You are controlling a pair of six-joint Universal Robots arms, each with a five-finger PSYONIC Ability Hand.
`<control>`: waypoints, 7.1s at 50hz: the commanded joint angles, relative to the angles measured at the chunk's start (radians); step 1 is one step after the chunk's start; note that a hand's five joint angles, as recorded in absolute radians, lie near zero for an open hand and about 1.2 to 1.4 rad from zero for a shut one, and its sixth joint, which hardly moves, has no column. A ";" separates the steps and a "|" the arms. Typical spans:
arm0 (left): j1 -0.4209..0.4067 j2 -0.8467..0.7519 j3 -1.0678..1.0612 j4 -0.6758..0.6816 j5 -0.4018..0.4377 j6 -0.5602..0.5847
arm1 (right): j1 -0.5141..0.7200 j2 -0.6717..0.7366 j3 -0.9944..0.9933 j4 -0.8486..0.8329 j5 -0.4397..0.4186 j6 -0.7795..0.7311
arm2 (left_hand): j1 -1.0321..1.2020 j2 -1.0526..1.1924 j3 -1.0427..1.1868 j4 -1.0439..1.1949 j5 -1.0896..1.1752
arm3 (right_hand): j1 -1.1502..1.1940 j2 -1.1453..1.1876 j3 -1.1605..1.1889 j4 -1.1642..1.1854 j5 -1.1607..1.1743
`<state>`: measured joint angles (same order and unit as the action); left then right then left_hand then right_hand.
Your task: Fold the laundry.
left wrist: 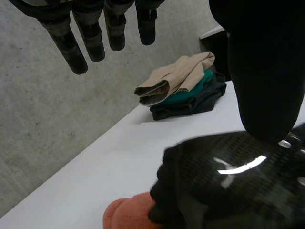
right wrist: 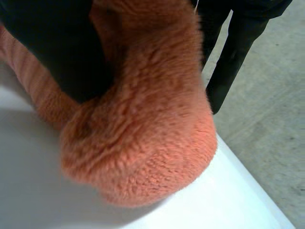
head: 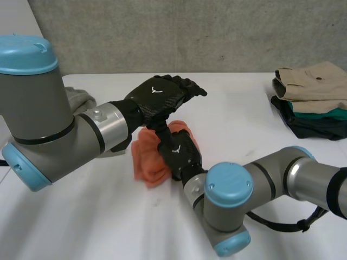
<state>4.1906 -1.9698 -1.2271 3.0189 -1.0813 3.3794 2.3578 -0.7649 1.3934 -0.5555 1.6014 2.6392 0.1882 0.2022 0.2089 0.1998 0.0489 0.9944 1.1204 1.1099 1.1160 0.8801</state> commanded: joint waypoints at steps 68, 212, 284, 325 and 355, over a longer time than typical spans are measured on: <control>0.060 0.160 0.020 0.090 -0.152 -0.002 | -0.706 -0.465 -0.219 0.229 -0.290 0.053 | 0.028 0.014 0.008 0.017 -0.007 | -0.820 -0.946 -0.935 -0.941 -0.880; 0.565 -0.782 0.603 0.273 -0.204 0.163 | -0.557 -0.386 0.331 0.203 -0.336 -0.107 | 0.506 0.492 0.485 0.494 0.470 | -0.820 -0.946 -0.935 -0.941 -0.880; -0.093 0.020 -0.348 0.229 -0.358 0.107 | -0.542 -0.438 0.269 0.559 -0.308 0.039 | 0.319 0.305 0.298 0.307 0.284 | -0.820 -0.946 -0.935 -0.941 -0.880; -0.202 -0.041 0.008 0.183 -0.525 0.285 | -0.497 -0.370 0.283 0.511 -0.288 0.645 | 1.208 1.194 1.187 1.196 1.173 | -0.820 -0.946 -0.935 -0.941 -0.880; -0.098 0.189 0.015 0.183 -0.539 0.311 | -0.371 -0.522 -0.003 0.373 -0.123 0.096 | 1.208 1.194 1.187 1.196 1.173 | 0.402 0.276 0.286 0.280 0.342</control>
<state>4.0163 -1.8299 -1.1568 3.2065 -1.6187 3.6926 2.0114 -1.1135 1.4063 -0.1888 1.5077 3.1161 1.1289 1.1938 1.1886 1.1986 0.9855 1.1318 1.1753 1.1822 1.1931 0.9799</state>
